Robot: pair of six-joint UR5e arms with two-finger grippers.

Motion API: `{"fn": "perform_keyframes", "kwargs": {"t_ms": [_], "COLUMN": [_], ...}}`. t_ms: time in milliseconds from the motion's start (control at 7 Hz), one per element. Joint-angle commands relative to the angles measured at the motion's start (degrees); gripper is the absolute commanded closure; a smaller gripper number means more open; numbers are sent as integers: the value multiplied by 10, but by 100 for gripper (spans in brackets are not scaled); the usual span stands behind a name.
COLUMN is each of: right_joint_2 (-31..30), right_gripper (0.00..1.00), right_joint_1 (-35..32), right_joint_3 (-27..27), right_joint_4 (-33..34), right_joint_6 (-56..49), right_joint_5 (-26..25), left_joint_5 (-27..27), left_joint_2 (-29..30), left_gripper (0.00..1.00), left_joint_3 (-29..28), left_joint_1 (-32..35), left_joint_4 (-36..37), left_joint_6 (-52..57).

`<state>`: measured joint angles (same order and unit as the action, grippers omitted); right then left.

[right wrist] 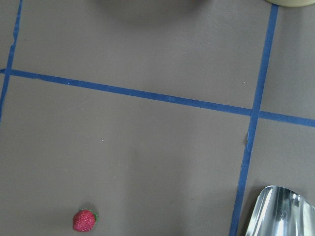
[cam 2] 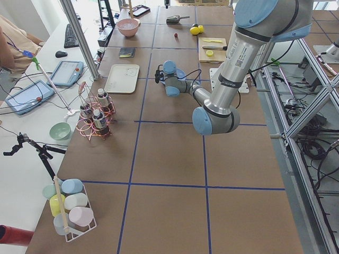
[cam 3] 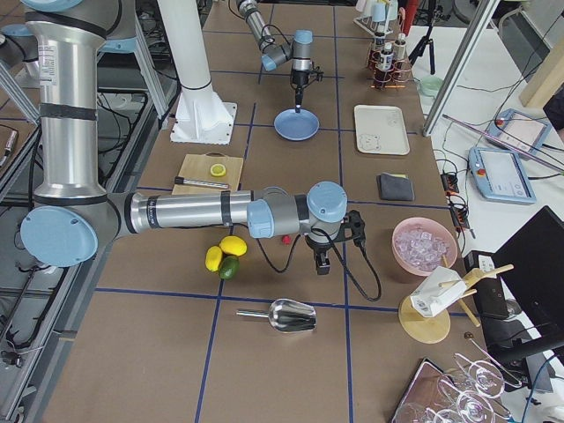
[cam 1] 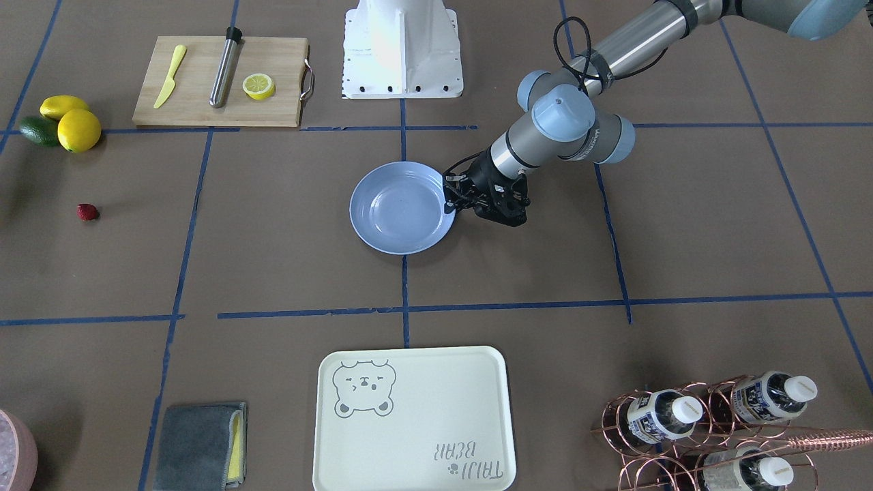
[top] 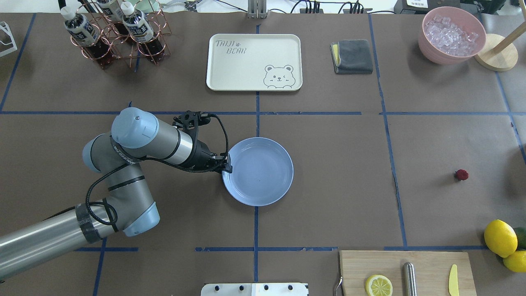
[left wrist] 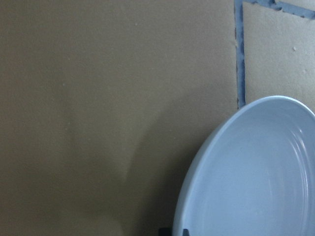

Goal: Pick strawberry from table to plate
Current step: 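Hold the plate in place at the table center with the left gripper, then release the plate with the left gripper while the right gripper reaches toward the strawberry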

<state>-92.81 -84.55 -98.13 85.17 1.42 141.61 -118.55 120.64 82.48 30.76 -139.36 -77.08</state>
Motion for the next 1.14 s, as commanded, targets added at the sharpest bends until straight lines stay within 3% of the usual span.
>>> {"fn": "perform_keyframes", "kwargs": {"t_ms": [0, 286, 571, 714, 1000], "right_joint_2": [1, 4, 0, -12, -63], "right_gripper": [0, 0, 0, 0, 0], "right_joint_1": [0, 16, 67, 105, 240], "right_joint_3": [-5, -7, -40, -43, -38], "right_joint_4": [0, -2, -12, -80, -317], "right_joint_6": [2, 5, 99, 187, 436], "right_joint_5": [9, 37, 34, 11, -118], "left_joint_5": [18, 15, 3, 3, 2], "left_joint_2": [-3, -22, -33, -44, -86], "left_gripper": [27, 27, 27, 26, 25], "left_joint_3": [11, 73, 166, 189, 225], "left_joint_1": [-2, 24, 44, 54, 57], "left_joint_4": [-12, 25, 154, 157, 156], "left_joint_6": [-1, -4, 0, 0, 0]}}
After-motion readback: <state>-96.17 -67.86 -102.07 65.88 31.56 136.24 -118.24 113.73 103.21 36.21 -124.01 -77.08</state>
